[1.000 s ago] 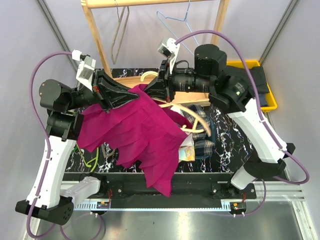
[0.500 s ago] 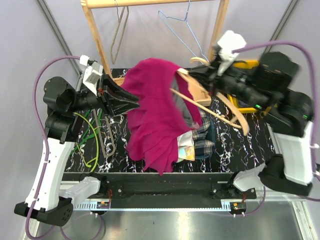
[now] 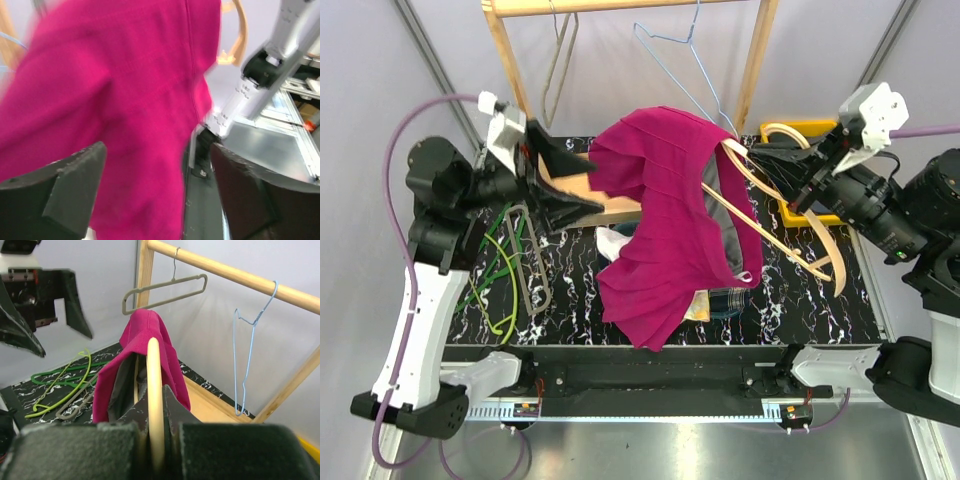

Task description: Remove the skirt from the hanger

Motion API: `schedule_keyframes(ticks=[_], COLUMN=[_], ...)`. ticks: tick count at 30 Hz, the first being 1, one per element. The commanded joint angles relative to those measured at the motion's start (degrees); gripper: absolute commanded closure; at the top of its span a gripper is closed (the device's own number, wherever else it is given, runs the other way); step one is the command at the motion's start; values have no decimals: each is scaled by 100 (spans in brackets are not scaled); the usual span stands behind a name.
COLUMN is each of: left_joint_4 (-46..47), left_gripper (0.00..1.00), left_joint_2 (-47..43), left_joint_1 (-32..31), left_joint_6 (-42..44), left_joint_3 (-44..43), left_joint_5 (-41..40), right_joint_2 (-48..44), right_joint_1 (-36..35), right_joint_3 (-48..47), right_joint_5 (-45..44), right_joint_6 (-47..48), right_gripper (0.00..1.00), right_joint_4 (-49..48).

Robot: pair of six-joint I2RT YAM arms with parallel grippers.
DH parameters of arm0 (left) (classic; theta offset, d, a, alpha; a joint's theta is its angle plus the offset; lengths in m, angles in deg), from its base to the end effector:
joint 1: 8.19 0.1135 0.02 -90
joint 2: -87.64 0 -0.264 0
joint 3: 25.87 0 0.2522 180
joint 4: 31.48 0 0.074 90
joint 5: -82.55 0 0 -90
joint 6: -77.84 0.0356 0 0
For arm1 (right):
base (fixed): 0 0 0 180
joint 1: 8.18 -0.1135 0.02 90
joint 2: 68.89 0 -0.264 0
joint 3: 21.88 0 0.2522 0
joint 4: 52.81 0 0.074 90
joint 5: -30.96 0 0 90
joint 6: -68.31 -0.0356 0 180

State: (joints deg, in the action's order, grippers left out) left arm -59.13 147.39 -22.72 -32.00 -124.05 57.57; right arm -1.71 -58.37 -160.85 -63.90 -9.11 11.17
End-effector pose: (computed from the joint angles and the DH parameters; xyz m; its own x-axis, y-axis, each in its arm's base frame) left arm 0.1584 -0.0744 0.5150 -0.1582 -0.1071 -0.9816 0.9719 0.1585 -0.1739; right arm 0.0695 0.0786 0.6113 0.2399 -0.0511 -0.9694 -0.6756 0.7083 -0.2045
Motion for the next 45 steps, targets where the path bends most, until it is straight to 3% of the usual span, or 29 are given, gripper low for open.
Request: schedule_keyframes(ticks=[1,6,12,20,22,25,26,28,30,31,35,39,45], left_joint_4=[588,818,959,414,343,640,877,1606,1845,1872,1846,2608,2707], left_gripper=[1,1,1,1,1,3,17,36,92,100,100,100,100], left_joint_2=[475,1100,907,942,934,951,995,1091,1074,1083,1267,1680,1953], left_joint_1=[-33,-24,-24,107,116,116,116,64,29,29,388,1388,1760], left_joint_6=[-301,-521,-118,542,516,-44,-691,-1371,-1567,-1550,-1654,-2427,-2543], left_joint_3=[-1223,-2412,-1797,-2175,-2105,-1773,-1675,-1429,-1323,-1331,-1866,-2762,-3685], left_joint_5=[-673,-965,-1149,-1781,-1686,-800,-153,265,459,486,425,346,-217], right_joint_2=[356,858,639,490,437,410,401,410,401,367,173,-301,-1127], right_joint_1=[27,27,27,27,27,27,27,27,27,27,27,27,27], right_joint_3=[-913,-1682,-1454,-1340,-1278,-1226,-1217,-1120,-998,-945,-655,99,1173], right_joint_5=[231,889,1320,1523,1532,1567,1576,1585,1611,1594,1130,593,153], right_joint_6=[-150,-501,-862,-1012,-1020,-1047,-1047,-1082,-1100,-1108,-916,-748,-941], right_gripper=[100,100,100,100,100,100,100,100,100,100,100,100,100], right_joint_4=[-1331,-1075,-1304,-1339,-1365,-1418,-1453,-1462,-1497,-1497,-1358,-1242,-1076])
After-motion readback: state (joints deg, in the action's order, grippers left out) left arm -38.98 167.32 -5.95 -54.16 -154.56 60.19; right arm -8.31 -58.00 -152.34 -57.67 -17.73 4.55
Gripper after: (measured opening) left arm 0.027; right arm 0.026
